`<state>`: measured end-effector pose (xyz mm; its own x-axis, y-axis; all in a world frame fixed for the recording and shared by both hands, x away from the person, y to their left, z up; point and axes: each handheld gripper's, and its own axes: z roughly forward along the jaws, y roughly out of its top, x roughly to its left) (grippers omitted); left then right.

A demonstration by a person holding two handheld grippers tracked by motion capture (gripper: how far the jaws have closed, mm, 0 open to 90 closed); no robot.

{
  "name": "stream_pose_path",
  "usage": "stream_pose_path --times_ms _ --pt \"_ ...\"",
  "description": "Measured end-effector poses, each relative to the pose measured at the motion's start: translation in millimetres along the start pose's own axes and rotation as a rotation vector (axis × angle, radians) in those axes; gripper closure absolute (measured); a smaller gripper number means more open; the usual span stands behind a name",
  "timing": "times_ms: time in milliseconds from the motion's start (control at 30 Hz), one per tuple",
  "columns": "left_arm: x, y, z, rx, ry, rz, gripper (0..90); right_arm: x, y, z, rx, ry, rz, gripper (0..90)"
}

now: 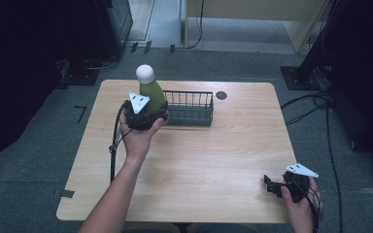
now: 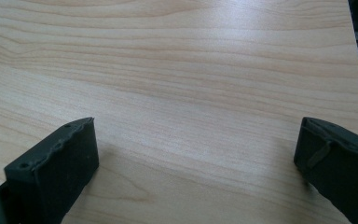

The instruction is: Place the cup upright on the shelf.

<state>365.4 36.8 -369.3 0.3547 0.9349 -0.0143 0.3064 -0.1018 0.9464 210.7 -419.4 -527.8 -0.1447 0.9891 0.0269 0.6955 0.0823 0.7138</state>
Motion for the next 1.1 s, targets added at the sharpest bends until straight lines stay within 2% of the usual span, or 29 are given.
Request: stream_pose_path --times_ms 467,900,1100 --pt "1.1 23.8 32.3 -0.024 0.015 0.016 21.0 -0.1 0.0 0.0 0.0 0.0 0.0 0.0" --pt "6.2 33.9 59.5 -0.022 0.025 -0.007 21.0 -0.1 0.0 0.0 0.0 -0.001 -0.001 0.0" --pt "7.2 31.2 73.0 -0.003 0.033 -0.005 21.0 -0.1 0.0 0.0 0.0 0.0 -0.001 0.0"
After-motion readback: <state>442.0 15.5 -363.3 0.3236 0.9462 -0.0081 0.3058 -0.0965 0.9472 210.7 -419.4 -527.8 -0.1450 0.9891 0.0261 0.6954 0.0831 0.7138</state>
